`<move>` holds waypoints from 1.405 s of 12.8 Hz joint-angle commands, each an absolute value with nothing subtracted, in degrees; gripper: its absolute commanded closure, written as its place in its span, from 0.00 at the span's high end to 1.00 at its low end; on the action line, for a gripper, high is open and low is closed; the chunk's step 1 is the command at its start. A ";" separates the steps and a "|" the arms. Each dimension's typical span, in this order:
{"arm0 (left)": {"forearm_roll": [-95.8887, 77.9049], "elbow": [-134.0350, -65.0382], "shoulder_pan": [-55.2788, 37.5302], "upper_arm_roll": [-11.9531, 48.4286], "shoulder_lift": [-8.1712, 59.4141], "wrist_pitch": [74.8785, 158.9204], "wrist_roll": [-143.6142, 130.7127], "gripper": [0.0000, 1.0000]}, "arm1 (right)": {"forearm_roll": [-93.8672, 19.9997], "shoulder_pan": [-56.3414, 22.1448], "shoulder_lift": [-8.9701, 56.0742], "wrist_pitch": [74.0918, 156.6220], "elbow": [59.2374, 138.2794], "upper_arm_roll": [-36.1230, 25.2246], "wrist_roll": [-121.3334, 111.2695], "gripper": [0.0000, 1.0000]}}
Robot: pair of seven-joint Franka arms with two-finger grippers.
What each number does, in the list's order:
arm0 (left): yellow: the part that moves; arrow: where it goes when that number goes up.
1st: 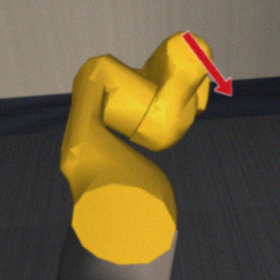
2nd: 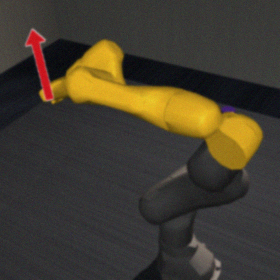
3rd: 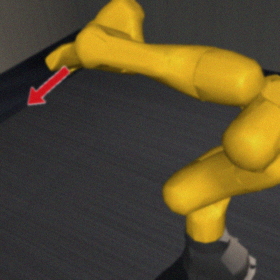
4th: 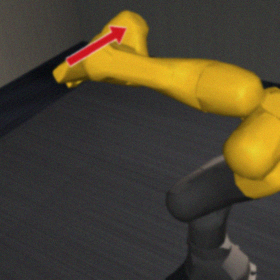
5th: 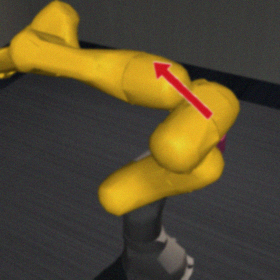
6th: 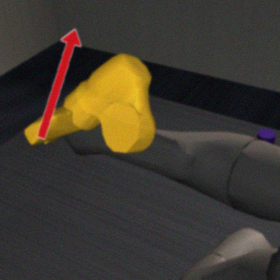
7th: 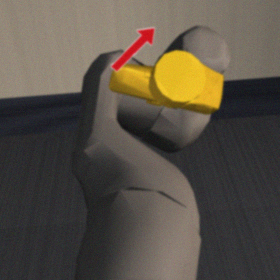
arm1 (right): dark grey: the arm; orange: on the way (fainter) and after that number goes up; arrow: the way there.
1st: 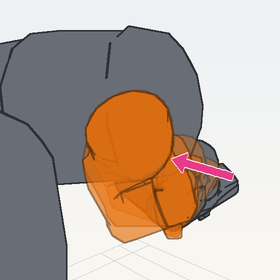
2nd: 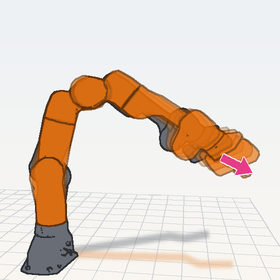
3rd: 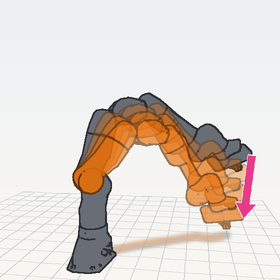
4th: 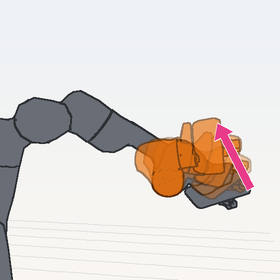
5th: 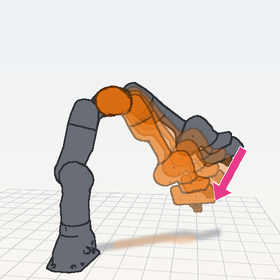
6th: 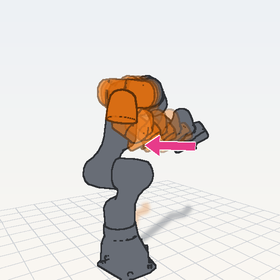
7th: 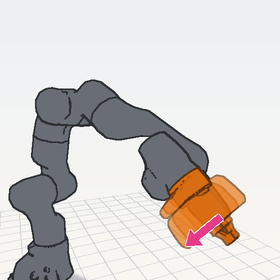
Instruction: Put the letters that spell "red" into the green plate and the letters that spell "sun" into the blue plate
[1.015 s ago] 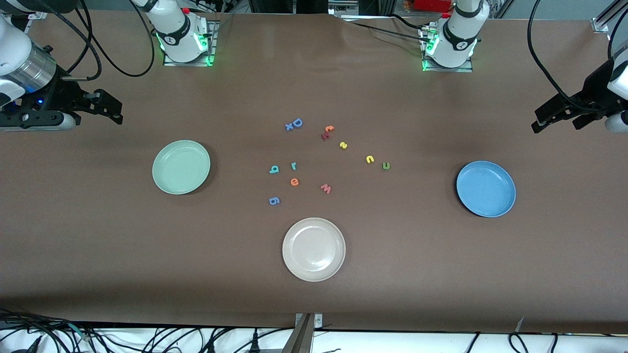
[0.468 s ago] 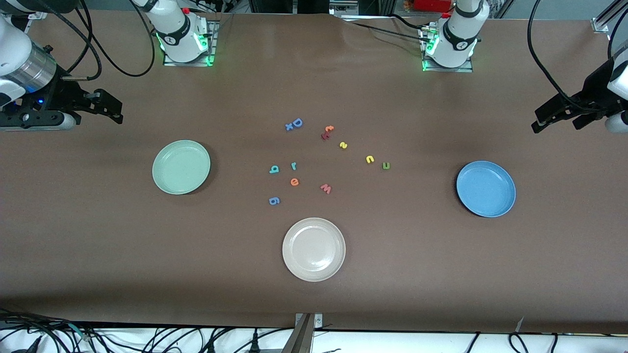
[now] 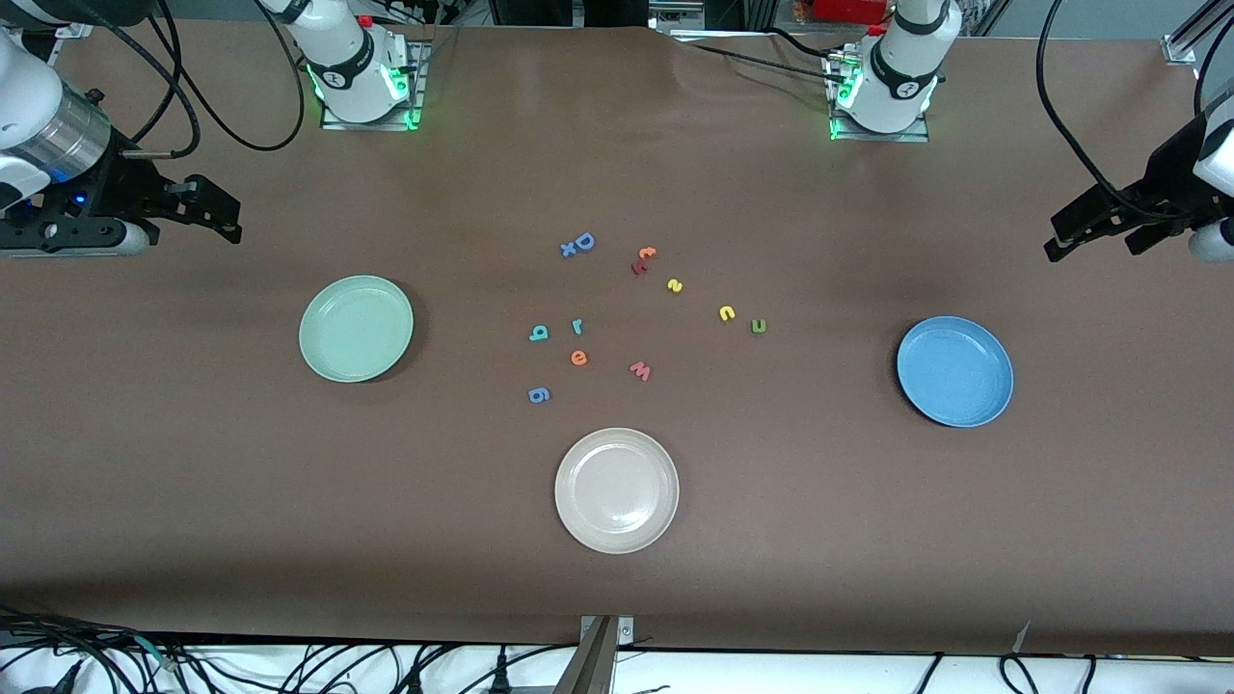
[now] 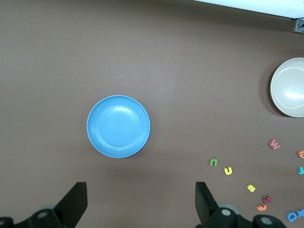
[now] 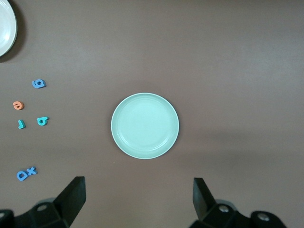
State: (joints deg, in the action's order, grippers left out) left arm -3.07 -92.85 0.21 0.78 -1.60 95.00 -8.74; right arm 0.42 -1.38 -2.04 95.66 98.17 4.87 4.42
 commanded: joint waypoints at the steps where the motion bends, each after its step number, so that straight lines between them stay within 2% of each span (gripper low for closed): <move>1: -3.69 -91.85 0.44 0.97 -1.23 95.01 -9.14 1.00 | 0.97 -1.32 -1.58 94.48 96.86 5.10 4.66 1.00; 12: -3.78 -91.85 0.44 0.97 -1.23 95.01 -9.14 1.00 | 1.05 -1.23 -1.32 94.39 96.86 5.10 3.35 1.00; 18: -3.78 -91.85 0.44 0.97 -1.23 95.01 -9.14 1.00 | 1.32 -6.06 3.86 95.35 96.85 7.12 4.75 1.00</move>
